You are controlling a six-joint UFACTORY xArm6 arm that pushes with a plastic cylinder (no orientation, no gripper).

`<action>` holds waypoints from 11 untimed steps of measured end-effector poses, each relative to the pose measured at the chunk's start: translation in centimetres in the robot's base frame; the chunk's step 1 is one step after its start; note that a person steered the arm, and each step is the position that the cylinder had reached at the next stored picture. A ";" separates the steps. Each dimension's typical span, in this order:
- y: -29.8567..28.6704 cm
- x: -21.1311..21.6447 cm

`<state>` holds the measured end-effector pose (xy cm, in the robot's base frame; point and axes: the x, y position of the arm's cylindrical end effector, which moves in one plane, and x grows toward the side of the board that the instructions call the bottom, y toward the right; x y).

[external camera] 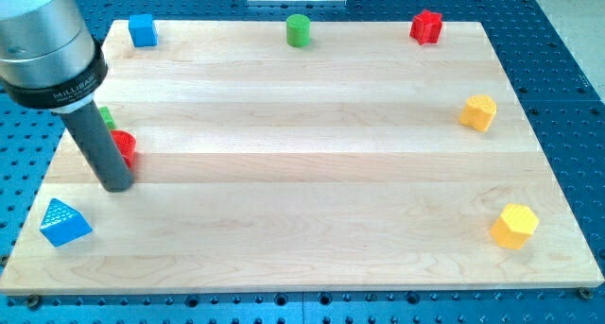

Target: Slide the red circle horizontally to the green star

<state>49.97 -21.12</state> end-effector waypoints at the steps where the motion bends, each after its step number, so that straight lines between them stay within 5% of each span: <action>1: 0.0 -0.5; 7: 3.5 3.0; 11: 0.8 -3.8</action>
